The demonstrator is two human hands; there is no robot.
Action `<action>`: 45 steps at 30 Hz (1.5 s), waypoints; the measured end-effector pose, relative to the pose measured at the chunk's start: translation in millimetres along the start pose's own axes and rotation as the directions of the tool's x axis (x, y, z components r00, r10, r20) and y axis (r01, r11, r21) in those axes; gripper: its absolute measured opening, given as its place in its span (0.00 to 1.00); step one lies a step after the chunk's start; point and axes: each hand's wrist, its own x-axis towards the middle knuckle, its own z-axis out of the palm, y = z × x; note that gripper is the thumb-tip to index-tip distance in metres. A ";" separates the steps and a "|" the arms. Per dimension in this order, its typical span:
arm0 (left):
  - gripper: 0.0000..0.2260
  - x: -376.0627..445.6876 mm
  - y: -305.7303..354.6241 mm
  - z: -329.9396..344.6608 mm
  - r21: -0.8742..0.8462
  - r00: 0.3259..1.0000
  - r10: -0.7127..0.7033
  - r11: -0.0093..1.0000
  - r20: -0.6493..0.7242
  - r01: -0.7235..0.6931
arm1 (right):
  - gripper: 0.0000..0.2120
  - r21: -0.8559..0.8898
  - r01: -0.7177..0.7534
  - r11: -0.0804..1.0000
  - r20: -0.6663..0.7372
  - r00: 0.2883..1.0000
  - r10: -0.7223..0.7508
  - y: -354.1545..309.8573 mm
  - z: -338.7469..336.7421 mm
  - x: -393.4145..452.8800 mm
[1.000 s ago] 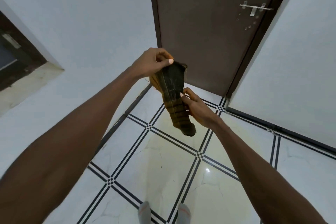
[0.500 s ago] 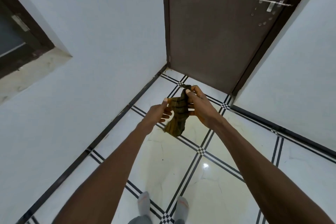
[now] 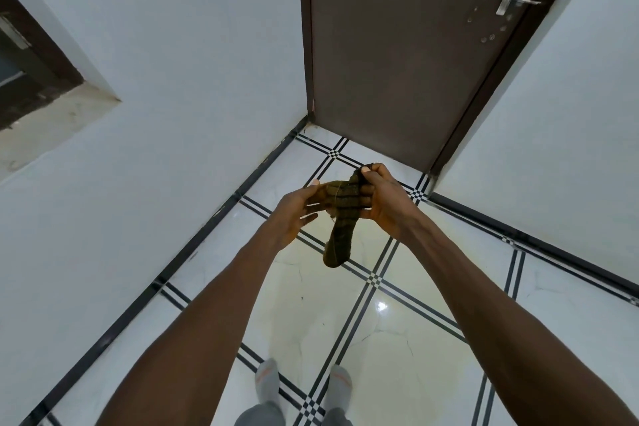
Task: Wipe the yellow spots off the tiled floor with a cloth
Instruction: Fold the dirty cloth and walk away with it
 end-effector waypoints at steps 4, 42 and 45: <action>0.13 5.4 8.9 -4.6 0.154 0.983 0.153 0.979 -0.103 -0.136 | 0.09 -0.192 -0.051 0.980 -0.163 0.986 0.020 1.6 -20.8 4.3; 0.09 -26.9 85.0 -6.2 0.678 0.791 0.602 0.536 0.111 -0.503 | 0.17 -0.762 0.230 0.606 0.023 0.944 -0.329 -54.7 -56.3 2.8; 0.08 -28.4 84.4 -2.4 0.578 0.837 0.514 0.631 0.189 -0.518 | 0.17 -0.577 0.228 0.784 0.041 0.967 -0.252 -44.0 -58.2 -2.0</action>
